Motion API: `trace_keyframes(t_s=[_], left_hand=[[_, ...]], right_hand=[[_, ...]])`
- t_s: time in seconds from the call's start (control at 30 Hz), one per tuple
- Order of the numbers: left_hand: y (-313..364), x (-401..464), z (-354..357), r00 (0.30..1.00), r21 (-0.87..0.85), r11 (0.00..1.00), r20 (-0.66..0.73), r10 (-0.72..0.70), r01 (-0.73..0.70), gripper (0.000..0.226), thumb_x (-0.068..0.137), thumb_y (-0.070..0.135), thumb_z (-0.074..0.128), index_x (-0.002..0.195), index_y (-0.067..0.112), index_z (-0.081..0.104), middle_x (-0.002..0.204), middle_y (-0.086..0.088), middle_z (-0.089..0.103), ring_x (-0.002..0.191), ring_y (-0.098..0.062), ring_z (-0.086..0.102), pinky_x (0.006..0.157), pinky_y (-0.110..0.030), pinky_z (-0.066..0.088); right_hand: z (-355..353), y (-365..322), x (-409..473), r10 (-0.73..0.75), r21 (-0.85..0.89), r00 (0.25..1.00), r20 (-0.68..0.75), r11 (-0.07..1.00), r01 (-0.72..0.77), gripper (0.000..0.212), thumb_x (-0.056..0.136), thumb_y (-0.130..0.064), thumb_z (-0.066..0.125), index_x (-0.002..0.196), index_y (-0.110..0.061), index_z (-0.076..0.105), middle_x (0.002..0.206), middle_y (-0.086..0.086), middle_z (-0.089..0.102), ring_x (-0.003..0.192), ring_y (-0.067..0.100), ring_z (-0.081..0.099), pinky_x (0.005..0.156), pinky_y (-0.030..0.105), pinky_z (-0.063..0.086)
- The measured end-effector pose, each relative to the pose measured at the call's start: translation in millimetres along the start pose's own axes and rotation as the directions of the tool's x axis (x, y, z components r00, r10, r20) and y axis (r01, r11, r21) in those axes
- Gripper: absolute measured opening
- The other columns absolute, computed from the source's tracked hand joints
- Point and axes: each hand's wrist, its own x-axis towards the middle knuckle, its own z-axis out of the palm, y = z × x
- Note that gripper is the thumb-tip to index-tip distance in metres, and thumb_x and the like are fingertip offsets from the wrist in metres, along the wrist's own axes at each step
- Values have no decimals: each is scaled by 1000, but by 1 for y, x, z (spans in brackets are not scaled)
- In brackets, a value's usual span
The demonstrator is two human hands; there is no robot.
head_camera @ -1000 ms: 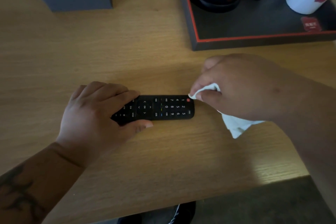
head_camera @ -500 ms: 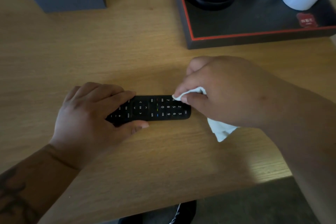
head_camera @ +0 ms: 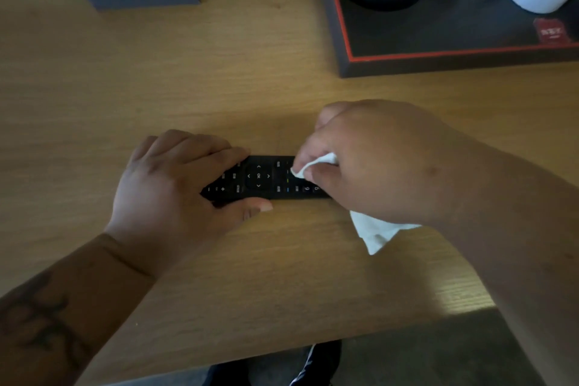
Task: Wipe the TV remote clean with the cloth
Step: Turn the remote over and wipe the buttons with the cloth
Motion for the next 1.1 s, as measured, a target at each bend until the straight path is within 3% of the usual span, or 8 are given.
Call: trace_keyframes(t_s=[0.13, 0.33, 0.47, 0.6, 0.77, 0.9, 0.97, 1.1], left_hand=[[0, 0, 0, 1000, -13, 1000, 2, -6, 6, 66, 77, 71, 65, 111, 16, 74, 105, 1, 72, 96, -26, 65, 85, -43, 47], [0, 0, 1, 1000, -1, 1000, -14, -9, 9, 65, 74, 71, 69, 108, 16, 76, 103, 0, 73, 93, -27, 66, 83, -43, 48], [0, 0, 1, 1000, -11, 1000, -9, 4, -4, 65, 76, 71, 67, 110, 16, 74, 104, 1, 72, 94, -26, 65, 85, -43, 47], [0, 0, 0, 1000, -16, 1000, -9, -1, 1, 66, 77, 71, 66, 111, 16, 74, 104, 1, 72, 95, -26, 65, 85, -43, 47], [1, 0, 1, 1000, 0, 1000, -19, -3, 3, 65, 76, 72, 66, 109, 17, 75, 102, 1, 72, 93, -27, 65, 83, -41, 46], [1, 0, 0, 1000, -11, 1000, -11, -8, 8, 65, 76, 73, 64, 111, 18, 74, 103, 2, 72, 96, -25, 64, 85, -42, 46], [1, -1, 0, 1000, -19, 1000, -3, -11, 11, 66, 77, 73, 63, 112, 18, 73, 104, 2, 72, 97, -25, 64, 86, -43, 46], [0, -1, 1, 1000, -15, 1000, -8, -7, 7, 66, 77, 73, 63, 112, 18, 73, 104, 2, 72, 94, -26, 65, 85, -44, 46]], right_hand=[[-11, 11, -6, 67, -41, 996, 53, 997, -65, 19, 89, -36, 56, 94, -46, 72, 76, -18, 49, 70, 2, 43, 54, 15, 23], [1, -6, -5, -39, 5, 999, -24, 999, 39, 20, 90, -40, 56, 99, -49, 71, 99, -17, 57, 85, 6, 53, 63, 27, 38], [5, 3, -16, 14, 27, 1000, -11, 1000, -14, 20, 89, -46, 53, 100, -53, 68, 99, -19, 57, 84, 3, 53, 63, 26, 36], [0, 5, -17, 29, 28, 1000, 1, 999, -29, 19, 90, -45, 53, 100, -51, 69, 99, -19, 58, 82, 2, 48, 61, 12, 27], [6, -8, -8, 52, 50, 997, -49, 997, -50, 20, 91, -39, 54, 99, -49, 70, 96, -18, 56, 83, 5, 52, 58, 16, 31], [1, -1, -15, 87, 31, 996, 11, 996, -87, 19, 90, -39, 55, 96, -50, 70, 83, -19, 51, 76, 3, 47, 57, 14, 27], [-2, 1, -18, 92, 10, 995, 34, 996, -93, 19, 90, -39, 55, 95, -50, 70, 87, -19, 53, 80, 3, 50, 57, 16, 29], [8, -7, -17, 39, 46, 998, -51, 998, -37, 19, 91, -41, 55, 100, -49, 70, 97, -17, 57, 83, 6, 55, 64, 25, 42]])
